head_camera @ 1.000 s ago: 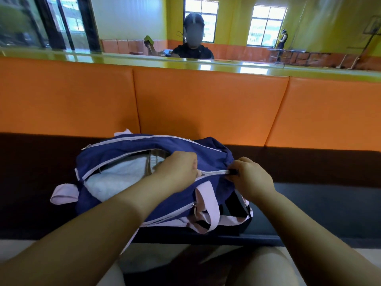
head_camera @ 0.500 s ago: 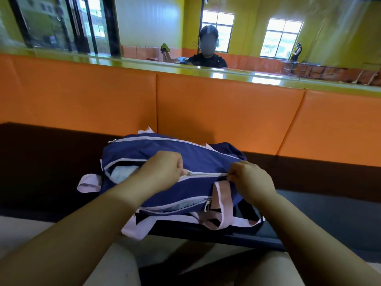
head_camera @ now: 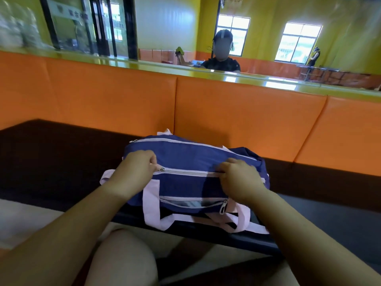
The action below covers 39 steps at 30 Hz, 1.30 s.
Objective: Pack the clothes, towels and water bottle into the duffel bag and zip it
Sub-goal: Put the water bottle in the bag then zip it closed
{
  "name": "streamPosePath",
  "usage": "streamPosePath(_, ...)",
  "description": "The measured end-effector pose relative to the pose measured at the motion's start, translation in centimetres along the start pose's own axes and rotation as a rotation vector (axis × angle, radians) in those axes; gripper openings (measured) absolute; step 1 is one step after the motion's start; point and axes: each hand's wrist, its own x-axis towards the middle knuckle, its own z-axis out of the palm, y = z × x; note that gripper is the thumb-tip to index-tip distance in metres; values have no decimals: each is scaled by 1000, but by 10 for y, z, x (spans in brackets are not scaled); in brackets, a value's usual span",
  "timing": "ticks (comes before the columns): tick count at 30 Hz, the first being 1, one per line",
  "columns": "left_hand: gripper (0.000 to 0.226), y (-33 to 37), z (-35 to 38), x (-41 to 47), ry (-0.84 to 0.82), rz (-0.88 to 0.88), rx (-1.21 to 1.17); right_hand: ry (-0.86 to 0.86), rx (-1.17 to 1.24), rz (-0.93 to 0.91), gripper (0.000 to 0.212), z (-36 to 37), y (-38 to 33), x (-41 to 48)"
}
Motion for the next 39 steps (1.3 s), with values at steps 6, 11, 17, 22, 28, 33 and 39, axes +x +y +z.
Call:
streamPosePath(6, 14, -20, -5, 0, 126, 19, 78, 122, 36, -68, 22, 18, -16, 11)
streamPosePath(11, 12, -64, -32, 2, 256, -141, 48, 221, 97, -57, 18, 29, -6, 10)
streamPosePath(17, 11, -73, -22, -1, 254, -178, 81, 324, 87, -48, 16, 37, -7, 5)
streamPosePath(22, 14, -53, -1, -14, 268, -102, 179, 348, 140, -94, 26, 47, 7, -15)
streamPosePath(28, 12, -5, 43, -41, 247, 210, 103, 538, 140, 8, 39, 68, 31, -52)
streamPosePath(33, 17, 40, 92, -59, 14, 437, 193, 512, 114, 20, 43, 75, 53, -69)
streamPosePath(39, 37, 79, 135, -51, -129, 448, 469, 339, 75, -75, 53, 67, 71, -71)
